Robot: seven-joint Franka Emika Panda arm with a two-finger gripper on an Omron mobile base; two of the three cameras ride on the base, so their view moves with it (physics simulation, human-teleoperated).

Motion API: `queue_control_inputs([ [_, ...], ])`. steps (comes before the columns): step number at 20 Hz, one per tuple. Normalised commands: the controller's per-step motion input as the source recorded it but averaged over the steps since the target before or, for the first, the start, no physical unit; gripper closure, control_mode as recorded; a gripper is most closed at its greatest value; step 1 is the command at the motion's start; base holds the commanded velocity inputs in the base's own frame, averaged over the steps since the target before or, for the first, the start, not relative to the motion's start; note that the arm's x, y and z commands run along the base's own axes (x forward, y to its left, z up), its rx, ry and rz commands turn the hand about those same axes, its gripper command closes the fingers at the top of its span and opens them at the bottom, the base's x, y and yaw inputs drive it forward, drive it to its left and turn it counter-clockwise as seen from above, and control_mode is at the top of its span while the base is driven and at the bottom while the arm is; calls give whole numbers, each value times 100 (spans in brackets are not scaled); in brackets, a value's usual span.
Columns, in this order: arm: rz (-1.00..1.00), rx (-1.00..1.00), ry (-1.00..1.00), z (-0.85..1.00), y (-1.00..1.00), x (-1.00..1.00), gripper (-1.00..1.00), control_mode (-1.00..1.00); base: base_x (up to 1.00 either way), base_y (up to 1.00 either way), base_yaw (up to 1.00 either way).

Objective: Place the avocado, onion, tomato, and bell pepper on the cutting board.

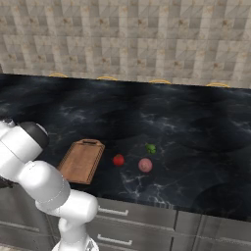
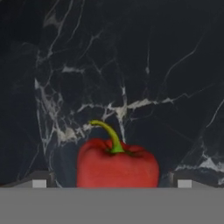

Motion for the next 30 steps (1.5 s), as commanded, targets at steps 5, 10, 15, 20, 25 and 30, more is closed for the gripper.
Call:
queue_control_inputs([
  [5, 0, 1, 0, -7, 0, 0, 100, -100, 0, 0, 0],
  [10, -7, 4, -2, 26, 0, 0, 100, -100, 0, 0, 0],
  [15, -16, 7, -15, 89, -4, -3, 100, -100, 0, 0, 0],
  [20, -21, 0, -16, 76, -28, -16, 100, -100, 0, 0, 0],
  [25, -22, -4, -10, 29, -52, -2, 100, -100, 0, 0, 0],
  [30, -23, -6, -1, 8, -66, 2, 100, -100, 0, 0, 0],
])
